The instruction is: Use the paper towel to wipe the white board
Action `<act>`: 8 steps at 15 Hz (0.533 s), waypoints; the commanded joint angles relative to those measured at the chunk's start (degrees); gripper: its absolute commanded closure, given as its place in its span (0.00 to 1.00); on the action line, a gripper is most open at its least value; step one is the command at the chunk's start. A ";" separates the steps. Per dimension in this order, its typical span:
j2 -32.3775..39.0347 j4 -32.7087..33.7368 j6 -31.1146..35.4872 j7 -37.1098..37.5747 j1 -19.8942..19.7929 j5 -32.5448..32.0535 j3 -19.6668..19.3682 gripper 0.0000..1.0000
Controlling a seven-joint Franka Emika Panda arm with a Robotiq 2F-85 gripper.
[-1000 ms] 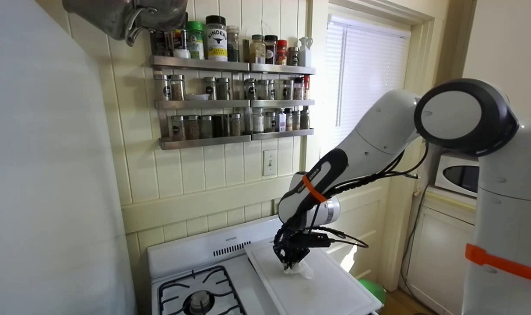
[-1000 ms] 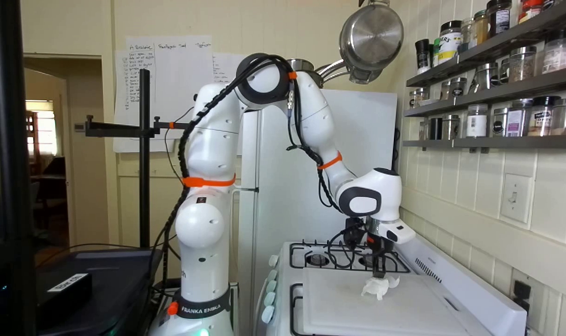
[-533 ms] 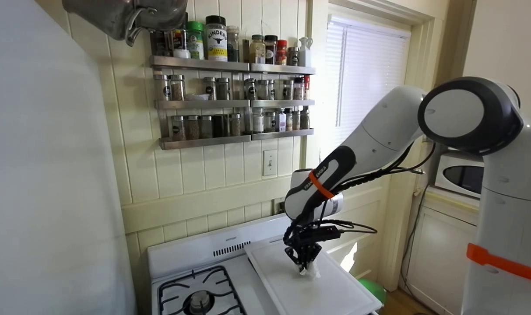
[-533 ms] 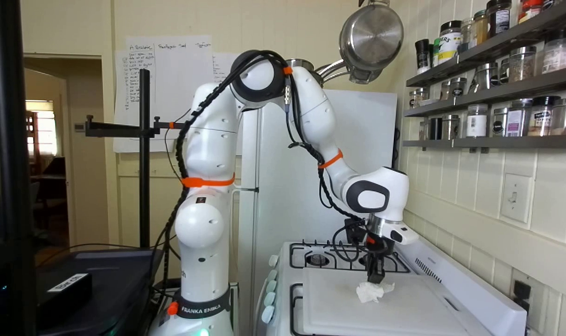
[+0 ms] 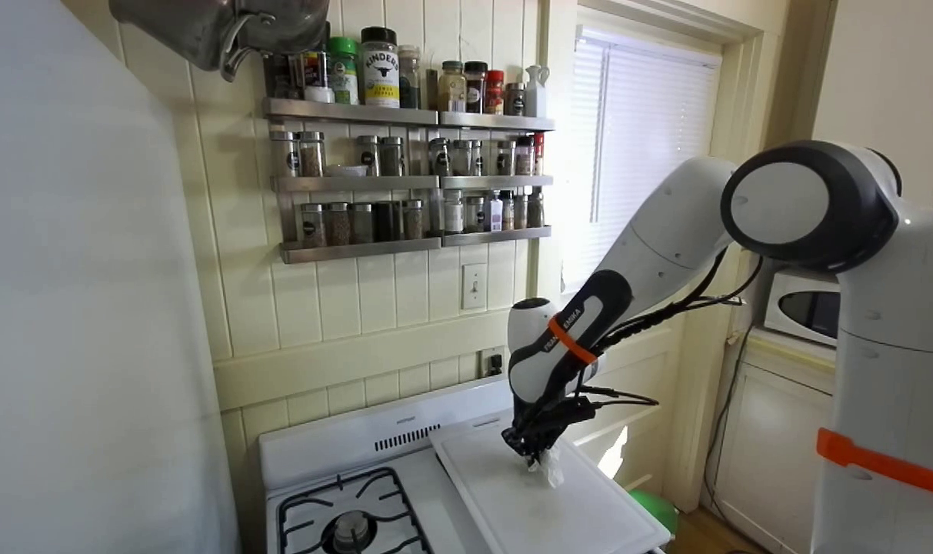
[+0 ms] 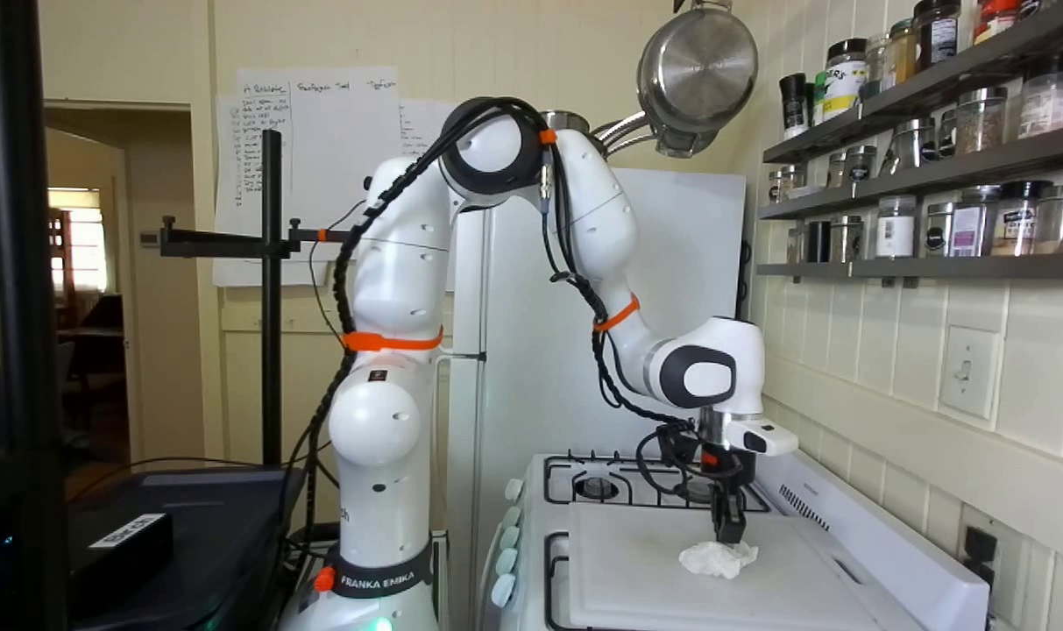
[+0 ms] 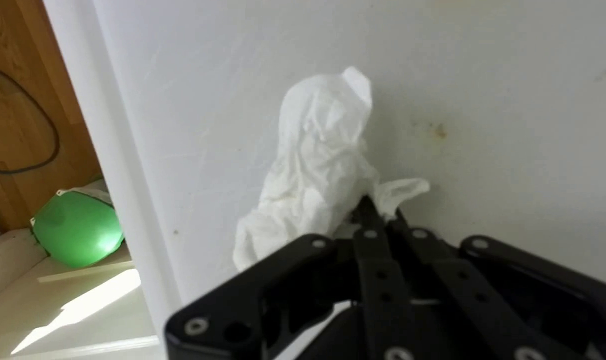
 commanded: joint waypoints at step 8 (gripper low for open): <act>-0.13 0.06 -1.14 -12.70 0.92 20.48 5.15 0.99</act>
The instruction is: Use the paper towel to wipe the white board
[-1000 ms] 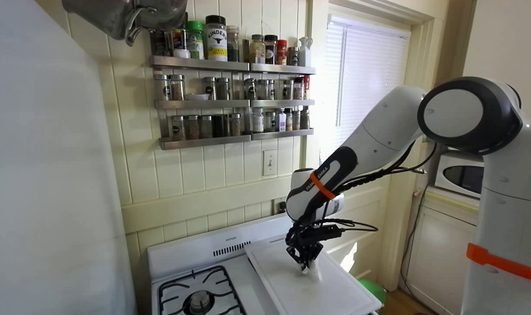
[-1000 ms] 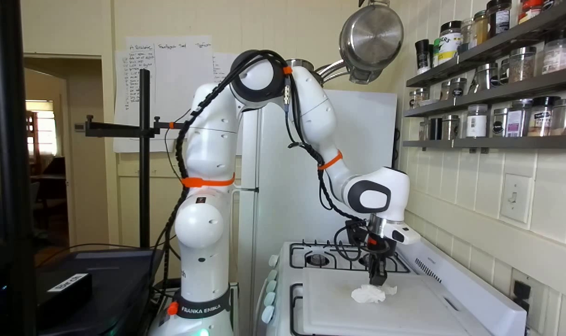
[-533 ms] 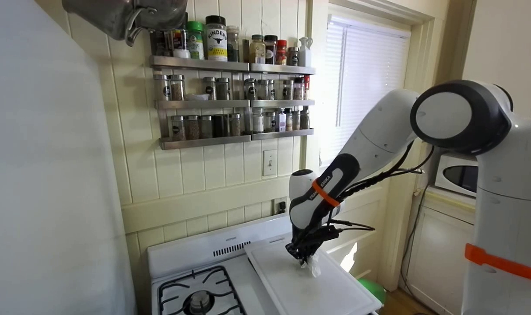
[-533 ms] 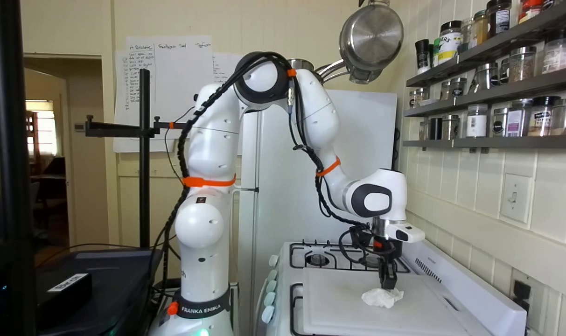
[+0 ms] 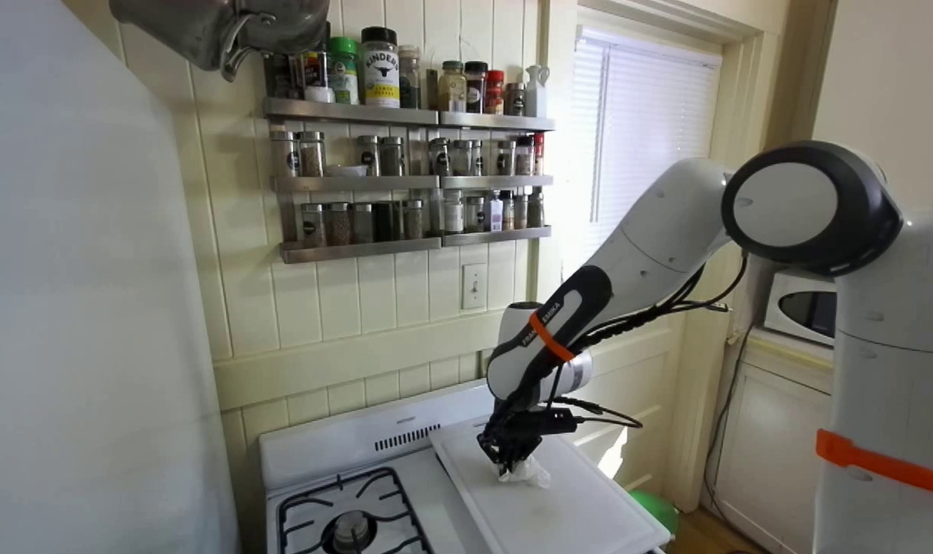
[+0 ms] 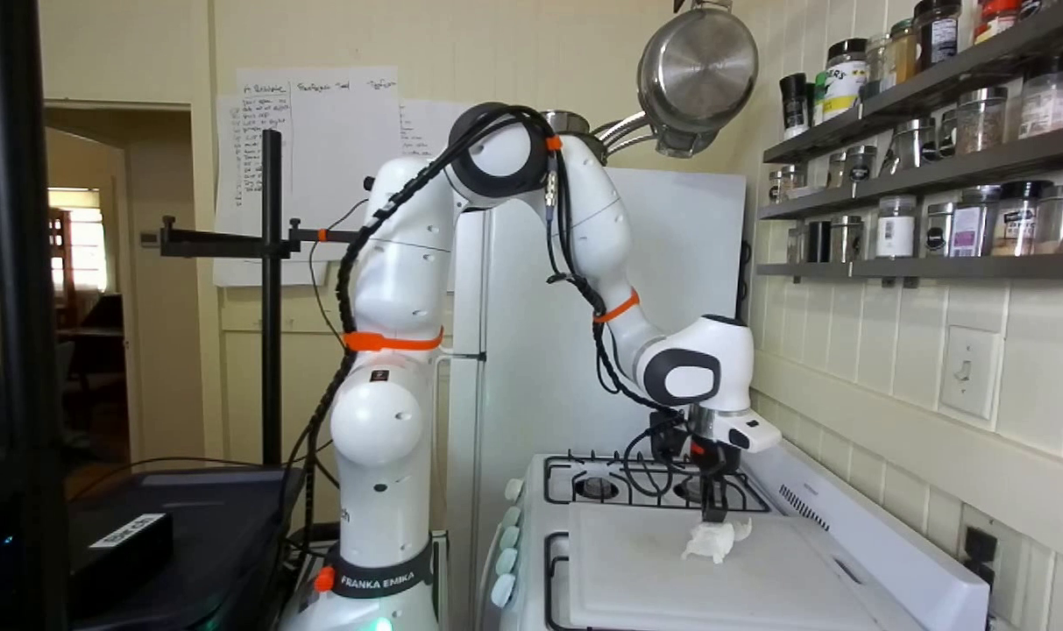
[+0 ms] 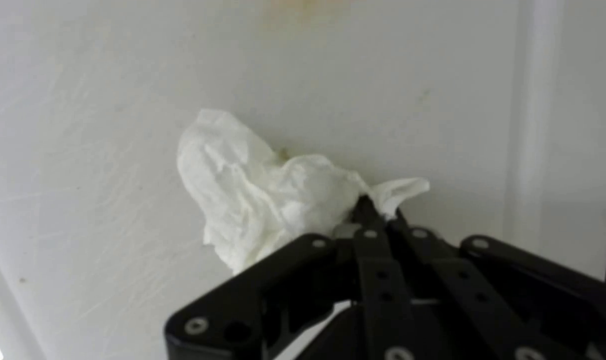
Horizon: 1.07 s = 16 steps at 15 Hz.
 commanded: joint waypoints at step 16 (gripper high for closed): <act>0.36 -0.89 3.52 10.57 0.20 -22.45 -4.53 0.99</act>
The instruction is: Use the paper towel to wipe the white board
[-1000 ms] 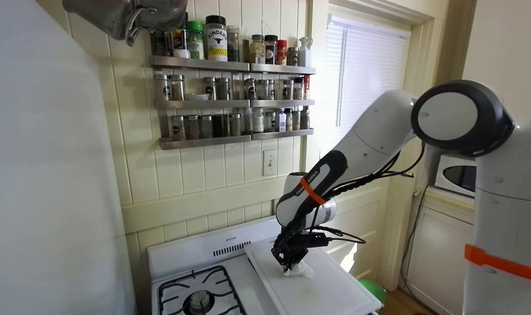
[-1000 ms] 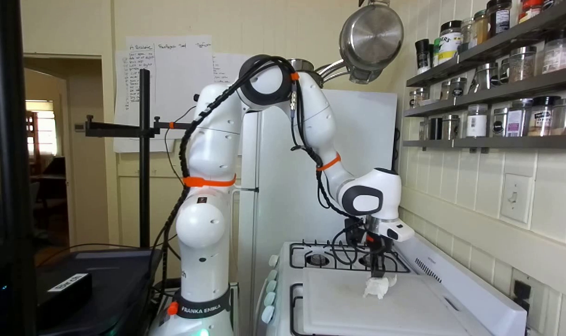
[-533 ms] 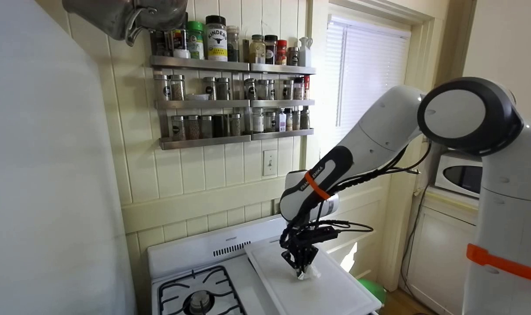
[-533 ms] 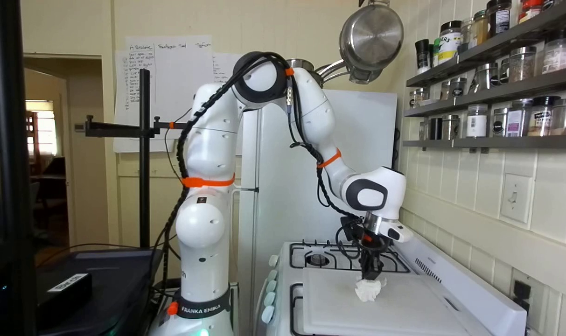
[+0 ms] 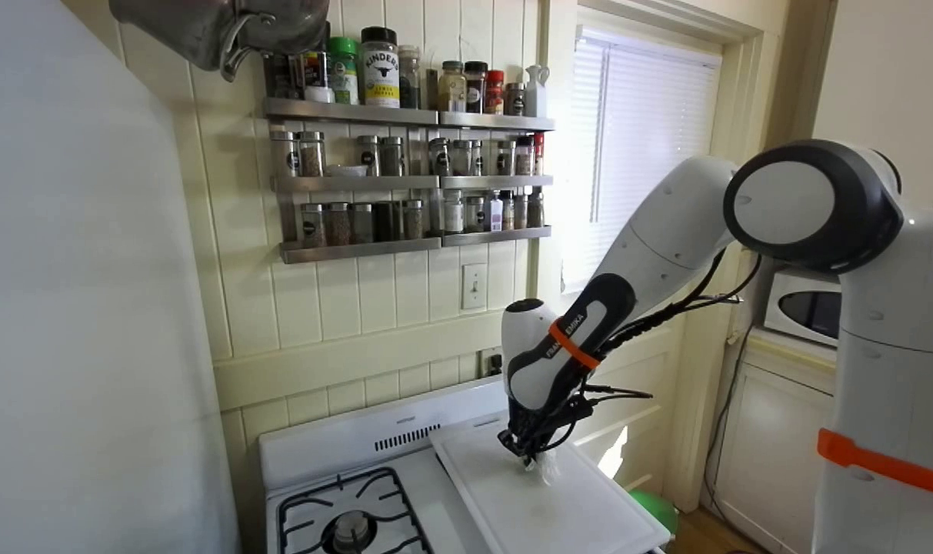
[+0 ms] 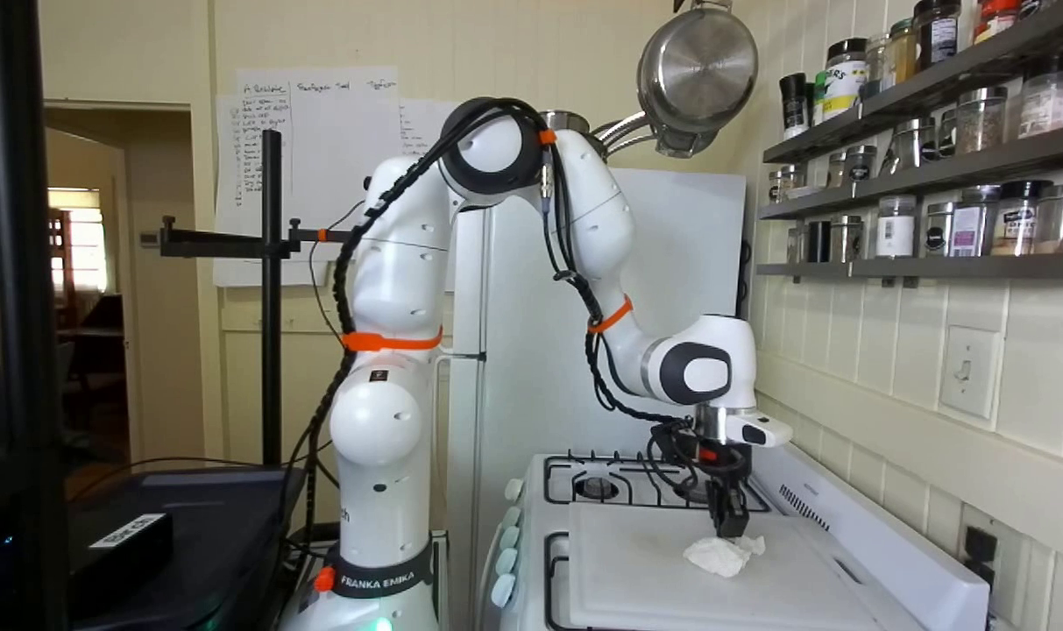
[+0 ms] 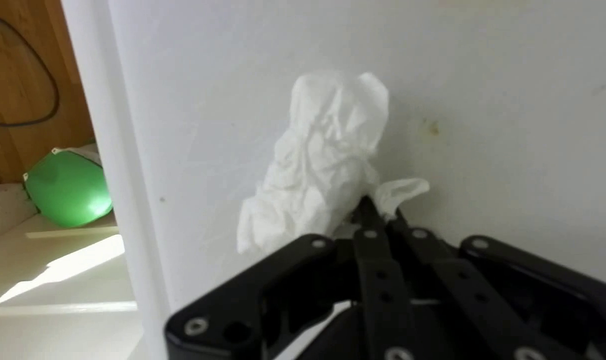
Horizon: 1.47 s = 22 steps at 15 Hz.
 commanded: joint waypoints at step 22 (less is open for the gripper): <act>4.97 8.28 12.45 6.73 3.25 10.06 0.22 0.70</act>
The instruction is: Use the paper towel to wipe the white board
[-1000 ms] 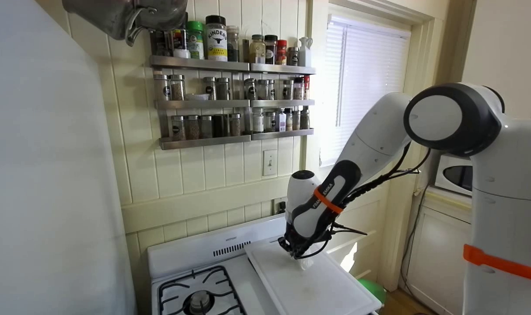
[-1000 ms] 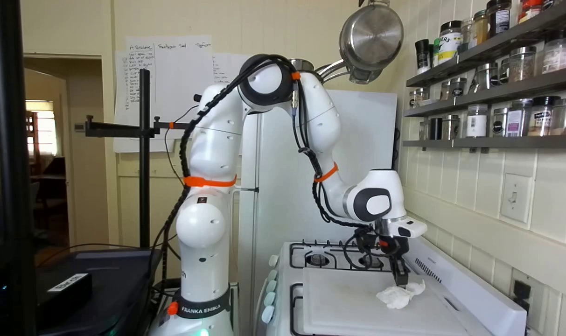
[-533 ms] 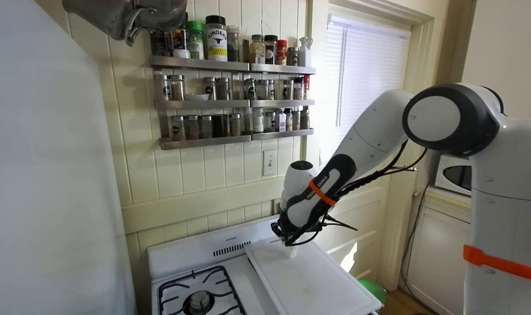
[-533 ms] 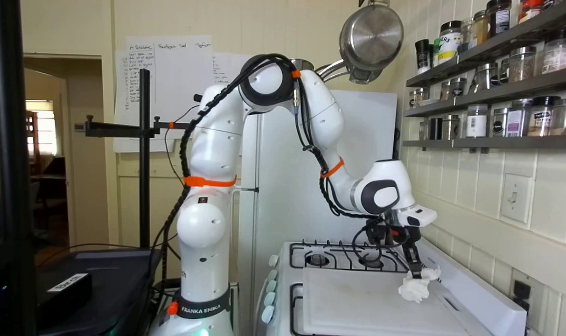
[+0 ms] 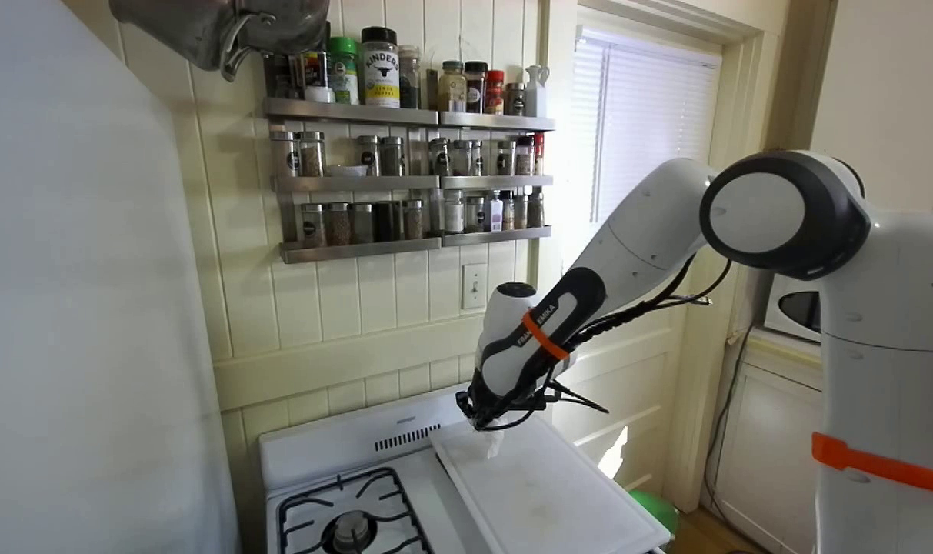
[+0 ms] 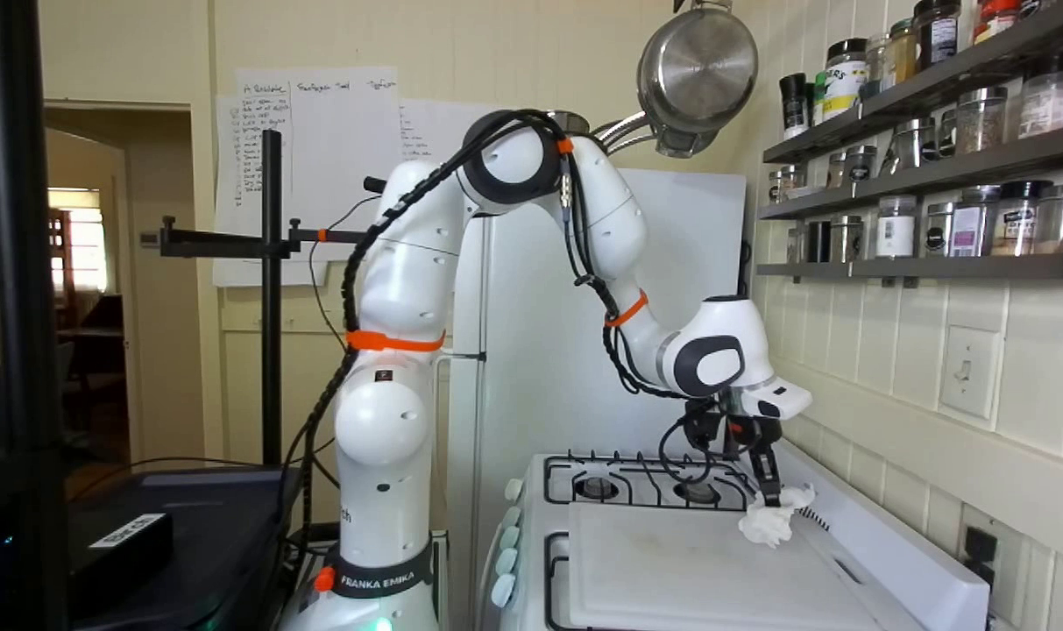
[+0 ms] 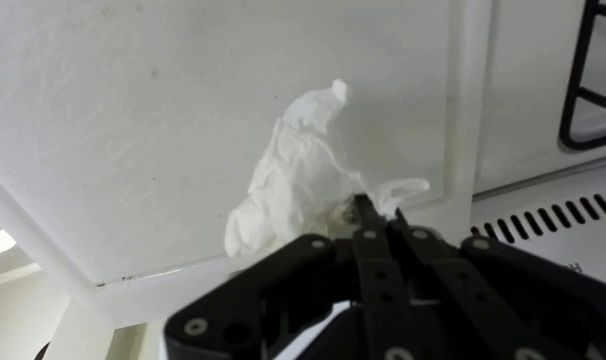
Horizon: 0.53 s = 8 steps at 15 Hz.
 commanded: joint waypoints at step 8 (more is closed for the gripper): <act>-0.55 1.08 -3.50 -3.71 0.42 6.07 0.38 0.12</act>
